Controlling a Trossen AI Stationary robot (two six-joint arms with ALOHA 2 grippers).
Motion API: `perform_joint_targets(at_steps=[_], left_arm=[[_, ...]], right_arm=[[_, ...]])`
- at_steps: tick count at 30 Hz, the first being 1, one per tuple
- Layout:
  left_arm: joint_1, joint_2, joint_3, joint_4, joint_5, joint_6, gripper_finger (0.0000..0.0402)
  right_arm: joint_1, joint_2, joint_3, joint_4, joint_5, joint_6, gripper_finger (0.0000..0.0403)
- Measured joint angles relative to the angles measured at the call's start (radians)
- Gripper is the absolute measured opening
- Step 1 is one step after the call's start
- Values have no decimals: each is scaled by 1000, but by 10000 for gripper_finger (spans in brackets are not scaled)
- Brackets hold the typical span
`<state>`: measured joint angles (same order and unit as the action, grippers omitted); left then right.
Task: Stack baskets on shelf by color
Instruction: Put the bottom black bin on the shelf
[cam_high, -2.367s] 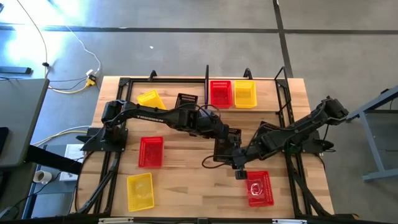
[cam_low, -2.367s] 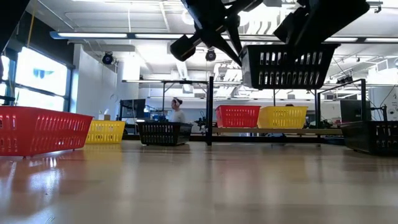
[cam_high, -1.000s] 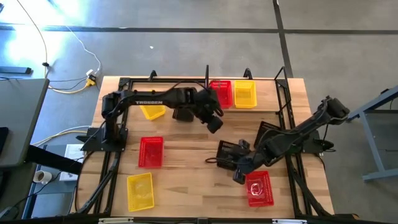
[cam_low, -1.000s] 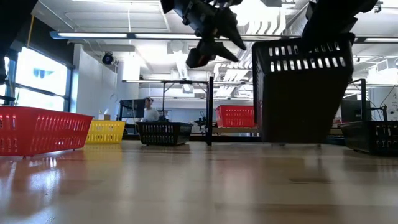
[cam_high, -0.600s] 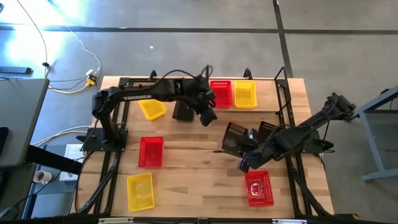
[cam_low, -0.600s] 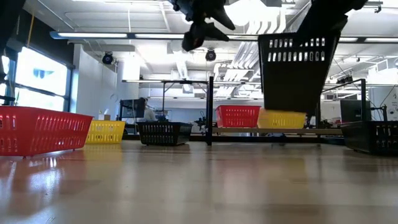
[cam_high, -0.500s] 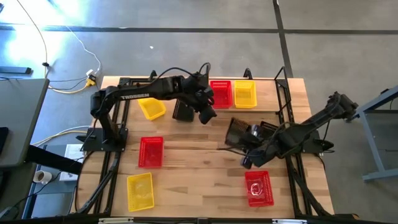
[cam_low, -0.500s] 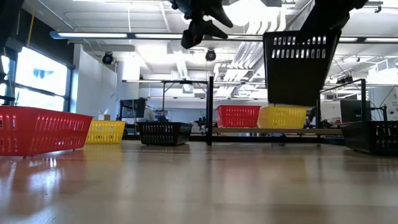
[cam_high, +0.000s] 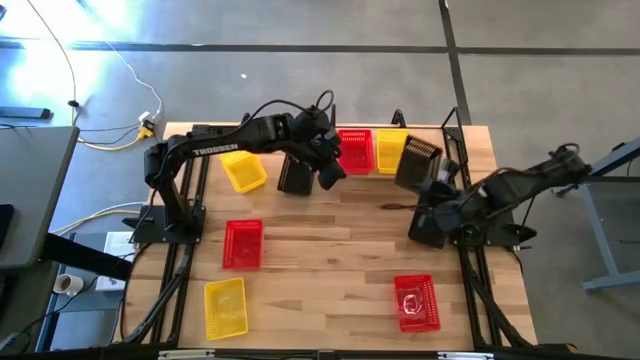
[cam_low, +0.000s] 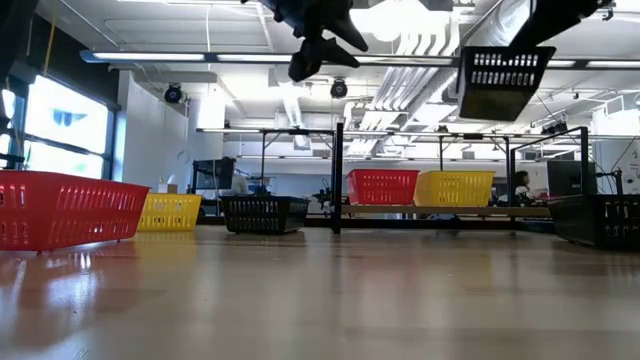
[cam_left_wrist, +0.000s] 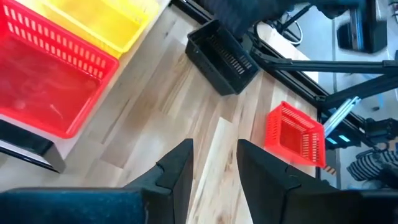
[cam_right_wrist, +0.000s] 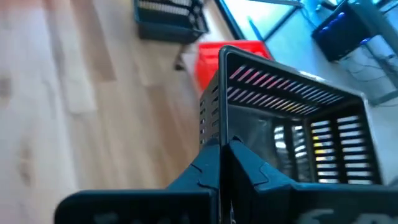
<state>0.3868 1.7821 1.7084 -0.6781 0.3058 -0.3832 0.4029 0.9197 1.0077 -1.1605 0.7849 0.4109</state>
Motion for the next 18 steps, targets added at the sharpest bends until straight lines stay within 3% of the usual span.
perform_joint_targets(at_steps=[8,18], left_arm=[[20,0,0,0,-2,2,113],[20,0,0,0,-2,2,113]], right_arm=[[-128,-118,-26,-96,-15,-194,0],[-258,-212,-123,-119,-192,-393,0]])
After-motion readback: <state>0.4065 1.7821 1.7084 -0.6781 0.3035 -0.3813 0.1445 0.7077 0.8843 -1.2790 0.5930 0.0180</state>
